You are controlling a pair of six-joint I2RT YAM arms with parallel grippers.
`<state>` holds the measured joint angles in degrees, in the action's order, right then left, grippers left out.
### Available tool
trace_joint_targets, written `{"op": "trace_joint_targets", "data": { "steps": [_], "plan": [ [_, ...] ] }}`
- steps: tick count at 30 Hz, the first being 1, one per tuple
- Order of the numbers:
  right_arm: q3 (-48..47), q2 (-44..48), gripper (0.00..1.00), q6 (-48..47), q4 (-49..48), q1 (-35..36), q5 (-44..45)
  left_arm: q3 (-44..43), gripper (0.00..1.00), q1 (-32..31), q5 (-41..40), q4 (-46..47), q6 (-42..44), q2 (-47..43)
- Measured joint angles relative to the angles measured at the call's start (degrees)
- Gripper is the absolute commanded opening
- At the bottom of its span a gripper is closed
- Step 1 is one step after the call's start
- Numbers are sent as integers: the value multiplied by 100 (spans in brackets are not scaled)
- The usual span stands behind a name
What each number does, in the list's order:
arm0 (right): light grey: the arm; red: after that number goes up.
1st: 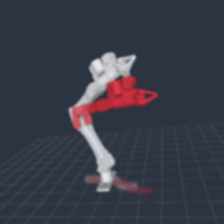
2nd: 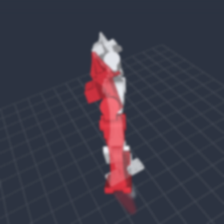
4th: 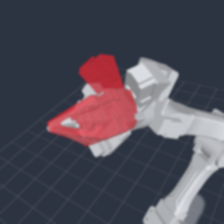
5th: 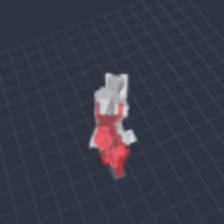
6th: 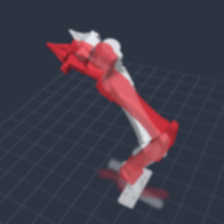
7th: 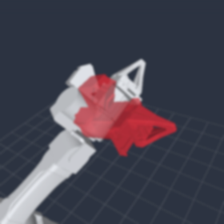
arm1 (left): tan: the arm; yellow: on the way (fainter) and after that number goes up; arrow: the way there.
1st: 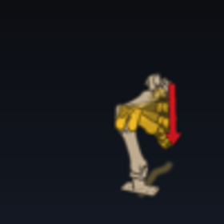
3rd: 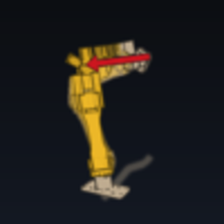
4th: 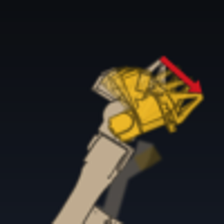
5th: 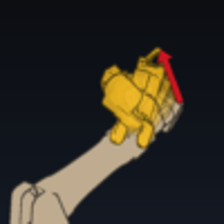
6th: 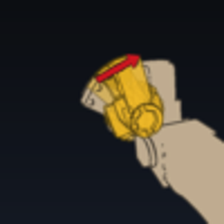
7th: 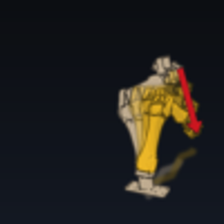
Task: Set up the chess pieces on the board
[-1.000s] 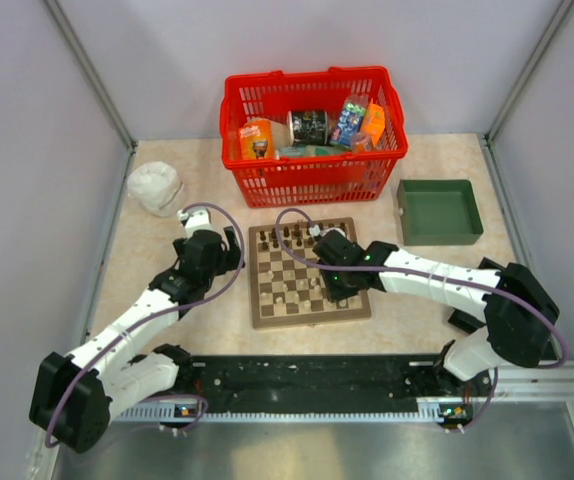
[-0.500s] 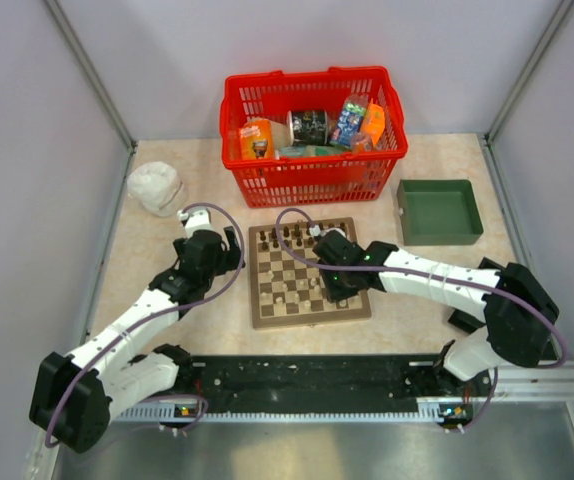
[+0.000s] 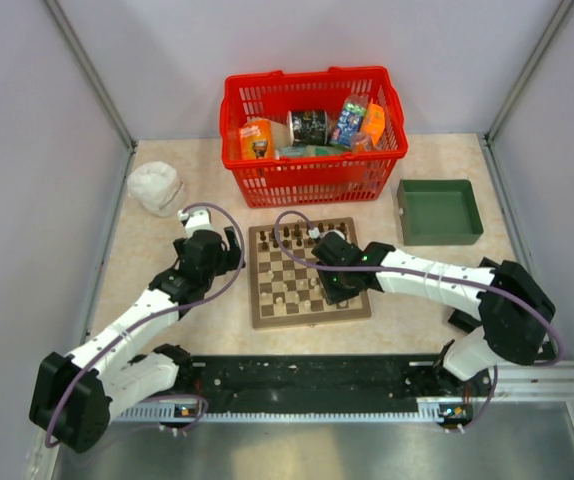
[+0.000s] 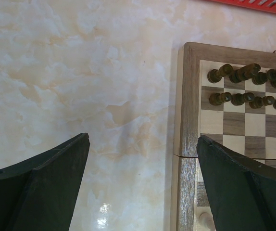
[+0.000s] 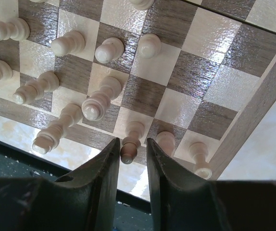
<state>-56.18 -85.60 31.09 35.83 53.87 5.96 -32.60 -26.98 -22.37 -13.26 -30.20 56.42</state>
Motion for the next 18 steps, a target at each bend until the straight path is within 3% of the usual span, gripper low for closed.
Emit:
{"op": "trace_joint_targets", "data": {
  "steps": [11,18],
  "plan": [
    [-37,15,34,-2,7,2,26,0,99,0,0,0,-4,0],
    [-278,70,41,-4,-105,2,68,2,99,0,0,0,-17,0]
  ]
}}
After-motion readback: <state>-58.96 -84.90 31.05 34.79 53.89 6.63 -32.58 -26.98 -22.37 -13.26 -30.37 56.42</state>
